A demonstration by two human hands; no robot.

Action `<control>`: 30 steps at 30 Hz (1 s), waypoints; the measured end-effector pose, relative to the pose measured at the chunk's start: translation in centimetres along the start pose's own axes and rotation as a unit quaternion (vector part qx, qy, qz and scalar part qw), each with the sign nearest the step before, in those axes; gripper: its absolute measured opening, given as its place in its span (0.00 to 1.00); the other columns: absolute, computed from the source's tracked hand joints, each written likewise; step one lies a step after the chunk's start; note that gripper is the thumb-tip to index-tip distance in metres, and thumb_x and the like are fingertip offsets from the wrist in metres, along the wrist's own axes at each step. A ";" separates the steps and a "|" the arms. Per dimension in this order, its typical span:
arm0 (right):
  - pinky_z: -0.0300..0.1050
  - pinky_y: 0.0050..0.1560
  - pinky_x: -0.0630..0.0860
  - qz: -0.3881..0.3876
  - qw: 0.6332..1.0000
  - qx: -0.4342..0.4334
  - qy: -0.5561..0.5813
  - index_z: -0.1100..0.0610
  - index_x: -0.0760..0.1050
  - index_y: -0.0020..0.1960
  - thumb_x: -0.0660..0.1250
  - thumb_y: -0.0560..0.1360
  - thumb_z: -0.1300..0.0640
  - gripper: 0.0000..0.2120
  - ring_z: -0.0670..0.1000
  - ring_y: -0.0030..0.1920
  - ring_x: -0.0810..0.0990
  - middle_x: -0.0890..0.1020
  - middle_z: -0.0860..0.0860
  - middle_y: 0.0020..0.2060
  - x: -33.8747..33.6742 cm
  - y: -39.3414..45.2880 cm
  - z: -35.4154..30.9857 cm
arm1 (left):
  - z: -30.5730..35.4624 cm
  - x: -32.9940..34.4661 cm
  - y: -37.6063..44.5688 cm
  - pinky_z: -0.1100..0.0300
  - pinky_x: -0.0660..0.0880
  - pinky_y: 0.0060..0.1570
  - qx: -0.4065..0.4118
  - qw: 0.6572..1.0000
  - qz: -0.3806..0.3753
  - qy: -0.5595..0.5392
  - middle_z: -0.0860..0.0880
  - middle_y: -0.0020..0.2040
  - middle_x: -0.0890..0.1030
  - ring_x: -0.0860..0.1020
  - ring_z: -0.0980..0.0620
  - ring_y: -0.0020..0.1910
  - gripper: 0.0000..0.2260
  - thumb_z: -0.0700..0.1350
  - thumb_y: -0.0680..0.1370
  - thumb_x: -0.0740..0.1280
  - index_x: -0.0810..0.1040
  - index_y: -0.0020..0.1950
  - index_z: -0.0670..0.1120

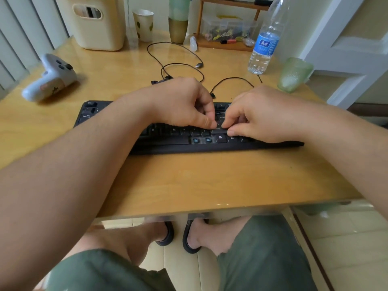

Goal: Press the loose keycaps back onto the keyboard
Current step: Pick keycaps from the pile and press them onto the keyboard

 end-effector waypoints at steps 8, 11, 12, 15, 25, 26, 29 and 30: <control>0.44 0.45 0.77 0.006 0.996 0.082 0.025 0.48 0.83 0.44 0.76 0.75 0.53 0.03 0.44 0.43 0.78 0.81 0.42 0.40 0.0 0.8 -0.3 | 0.1 -0.1 0.0 0.56 0.78 0.42 0.004 1.000 0.008 0.001 0.57 0.36 0.83 0.77 0.60 0.34 0.06 0.58 0.73 0.77 0.85 0.44 0.58; 0.41 0.38 0.75 0.007 0.993 0.113 0.033 0.49 0.82 0.40 0.77 0.73 0.55 0.05 0.45 0.41 0.79 0.82 0.44 0.37 0.1 1.1 -0.6 | 0.3 0.1 -0.1 0.58 0.76 0.41 0.003 1.000 -0.004 -0.018 0.56 0.35 0.82 0.76 0.60 0.33 0.08 0.60 0.72 0.77 0.85 0.44 0.57; 0.41 0.37 0.74 0.004 0.992 0.123 0.038 0.50 0.82 0.39 0.78 0.72 0.56 0.06 0.46 0.40 0.80 0.82 0.45 0.36 0.0 1.2 -0.6 | 0.4 0.2 -0.1 0.58 0.76 0.40 0.005 1.000 -0.008 -0.018 0.56 0.35 0.82 0.76 0.59 0.32 0.09 0.60 0.72 0.78 0.85 0.44 0.57; 0.42 0.36 0.74 -0.018 0.986 0.154 0.056 0.50 0.83 0.39 0.81 0.70 0.54 0.07 0.48 0.38 0.80 0.83 0.47 0.35 -0.2 1.4 -0.5 | 0.7 0.6 0.0 0.59 0.74 0.39 0.012 1.000 -0.018 -0.008 0.55 0.34 0.81 0.75 0.59 0.31 0.08 0.58 0.72 0.78 0.84 0.44 0.56; 0.47 0.42 0.75 -0.038 0.966 0.213 0.140 0.50 0.83 0.40 0.80 0.71 0.49 0.08 0.53 0.43 0.80 0.83 0.50 0.39 0.2 1.7 1.8 | 0.4 0.5 0.2 0.60 0.72 0.41 -0.012 1.000 -0.015 0.006 0.59 0.37 0.82 0.77 0.62 0.36 0.02 0.56 0.76 0.75 0.85 0.46 0.59; 0.46 0.41 0.73 -0.041 0.965 0.219 0.142 0.51 0.83 0.40 0.80 0.71 0.49 0.09 0.53 0.42 0.79 0.82 0.50 0.39 0.1 1.7 1.9 | 0.4 0.5 0.3 0.61 0.72 0.41 -0.014 1.000 -0.010 0.008 0.59 0.36 0.82 0.77 0.62 0.35 0.02 0.55 0.77 0.75 0.84 0.46 0.59; 0.45 0.38 0.69 -0.058 0.965 0.225 0.123 0.52 0.80 0.40 0.80 0.71 0.48 0.11 0.52 0.40 0.77 0.80 0.50 0.39 0.0 2.0 1.8 | 0.8 0.6 0.5 0.60 0.69 0.36 -0.009 1.000 0.004 0.008 0.56 0.32 0.75 0.72 0.61 0.30 0.06 0.56 0.75 0.77 0.82 0.45 0.56; 0.45 0.38 0.70 -0.061 0.966 0.224 0.117 0.52 0.79 0.41 0.80 0.71 0.48 0.12 0.52 0.39 0.76 0.80 0.50 0.38 0.0 2.1 1.7 | 0.9 0.6 0.5 0.59 0.69 0.36 -0.009 1.000 0.009 0.005 0.56 0.32 0.74 0.71 0.60 0.29 0.07 0.55 0.74 0.77 0.82 0.45 0.56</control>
Point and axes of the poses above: each hand's wrist, its own y-axis towards the middle knuckle, its own x-axis out of the palm, z = x × y, the point moved 5 cm from there along y, towards the middle knuckle
